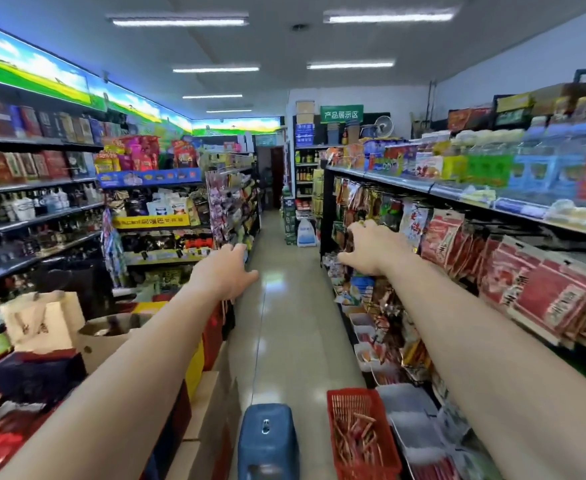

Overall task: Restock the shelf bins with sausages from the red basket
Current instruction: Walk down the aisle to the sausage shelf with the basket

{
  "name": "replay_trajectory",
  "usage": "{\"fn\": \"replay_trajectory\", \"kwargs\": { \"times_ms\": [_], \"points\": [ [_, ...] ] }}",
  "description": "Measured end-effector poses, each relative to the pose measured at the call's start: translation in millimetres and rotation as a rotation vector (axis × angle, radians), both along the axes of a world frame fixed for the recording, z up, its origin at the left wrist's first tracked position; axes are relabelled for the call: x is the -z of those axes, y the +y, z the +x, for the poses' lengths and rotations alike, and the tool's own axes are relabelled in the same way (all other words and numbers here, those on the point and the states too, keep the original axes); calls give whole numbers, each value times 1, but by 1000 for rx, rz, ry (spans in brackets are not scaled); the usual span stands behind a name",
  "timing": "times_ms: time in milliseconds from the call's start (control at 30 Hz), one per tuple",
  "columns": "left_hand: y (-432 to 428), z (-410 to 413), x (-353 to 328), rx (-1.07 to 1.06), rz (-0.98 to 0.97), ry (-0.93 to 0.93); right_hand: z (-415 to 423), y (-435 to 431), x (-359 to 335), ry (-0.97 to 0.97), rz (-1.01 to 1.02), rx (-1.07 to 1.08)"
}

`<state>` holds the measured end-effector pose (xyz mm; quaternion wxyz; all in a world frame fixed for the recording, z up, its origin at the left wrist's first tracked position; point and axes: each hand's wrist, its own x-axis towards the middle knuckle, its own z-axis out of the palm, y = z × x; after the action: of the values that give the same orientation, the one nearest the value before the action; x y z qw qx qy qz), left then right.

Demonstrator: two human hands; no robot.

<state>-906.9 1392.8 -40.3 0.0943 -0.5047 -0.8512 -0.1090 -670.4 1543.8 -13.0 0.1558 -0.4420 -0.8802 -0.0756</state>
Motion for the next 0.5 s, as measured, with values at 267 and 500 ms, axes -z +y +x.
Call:
{"fn": "replay_trajectory", "kwargs": {
  "times_ms": [267, 500],
  "points": [
    [212, -77, 19, -44, -47, 28, -81, 230, 24, -27, 3, -8],
    [368, -142, 4, -55, -34, 29, -151, 392, 6, 19, -55, -4]
  ]
}}
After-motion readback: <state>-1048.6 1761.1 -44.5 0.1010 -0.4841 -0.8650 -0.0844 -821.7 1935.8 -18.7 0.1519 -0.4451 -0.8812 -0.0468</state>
